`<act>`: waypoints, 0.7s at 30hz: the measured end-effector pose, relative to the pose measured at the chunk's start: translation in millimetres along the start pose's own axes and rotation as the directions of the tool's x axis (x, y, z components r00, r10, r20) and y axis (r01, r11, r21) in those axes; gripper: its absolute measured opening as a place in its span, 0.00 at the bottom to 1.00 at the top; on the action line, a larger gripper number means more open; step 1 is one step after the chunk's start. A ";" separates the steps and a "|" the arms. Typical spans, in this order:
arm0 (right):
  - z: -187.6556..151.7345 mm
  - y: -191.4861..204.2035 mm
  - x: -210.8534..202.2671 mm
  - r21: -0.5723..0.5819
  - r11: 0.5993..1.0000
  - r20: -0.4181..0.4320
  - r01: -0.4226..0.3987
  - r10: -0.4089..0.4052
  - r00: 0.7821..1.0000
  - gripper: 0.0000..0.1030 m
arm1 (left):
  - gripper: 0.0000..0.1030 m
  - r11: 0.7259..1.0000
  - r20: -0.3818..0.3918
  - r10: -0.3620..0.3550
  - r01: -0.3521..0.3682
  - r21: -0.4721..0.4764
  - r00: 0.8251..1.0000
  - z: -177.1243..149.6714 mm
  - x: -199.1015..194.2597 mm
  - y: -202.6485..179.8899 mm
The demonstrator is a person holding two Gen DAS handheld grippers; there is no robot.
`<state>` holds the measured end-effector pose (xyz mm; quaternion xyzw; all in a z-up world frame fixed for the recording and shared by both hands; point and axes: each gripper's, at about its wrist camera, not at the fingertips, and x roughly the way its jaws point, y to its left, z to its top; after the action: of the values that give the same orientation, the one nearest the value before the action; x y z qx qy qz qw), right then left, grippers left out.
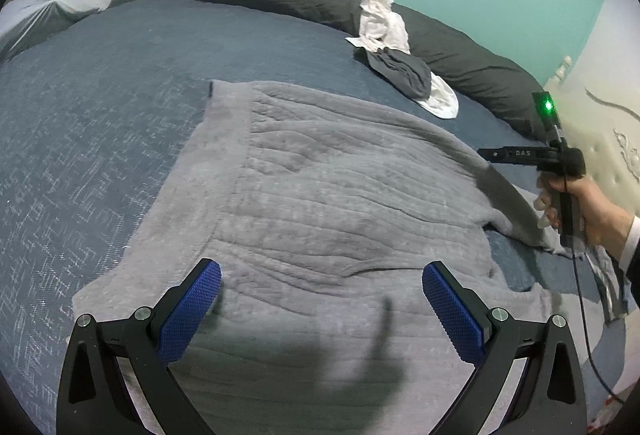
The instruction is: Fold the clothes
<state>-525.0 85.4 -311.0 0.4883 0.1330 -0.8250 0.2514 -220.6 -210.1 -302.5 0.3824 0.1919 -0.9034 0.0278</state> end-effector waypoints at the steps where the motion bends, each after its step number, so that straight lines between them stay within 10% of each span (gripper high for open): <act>1: 2.8 3.3 2.8 -0.014 1.000 -0.009 0.010 -0.010 1.000 0.49 | 1.00 1.000 -0.001 0.004 -0.004 -0.002 1.000 -0.5 0.8 2.4; 12: -0.6 33.0 42.1 -0.191 0.982 -0.101 0.004 -0.024 0.995 0.49 | 1.00 1.000 0.001 -0.013 0.013 -0.026 1.000 -3.9 6.2 10.4; 17: -0.7 39.4 41.2 -0.251 0.968 -0.071 0.004 -0.023 0.997 0.12 | 1.00 0.999 0.007 -0.019 0.020 -0.034 1.000 -3.2 5.6 11.3; 21: 6.9 39.9 32.1 -0.246 0.968 -0.016 0.044 -0.049 0.999 0.03 | 1.00 0.999 0.007 -0.022 0.022 -0.042 1.000 -3.8 5.1 13.7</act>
<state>-521.1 39.6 -334.6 0.4591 0.2483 -0.8024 0.2892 -218.9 -220.9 -313.0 0.3765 0.2152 -0.9007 0.0265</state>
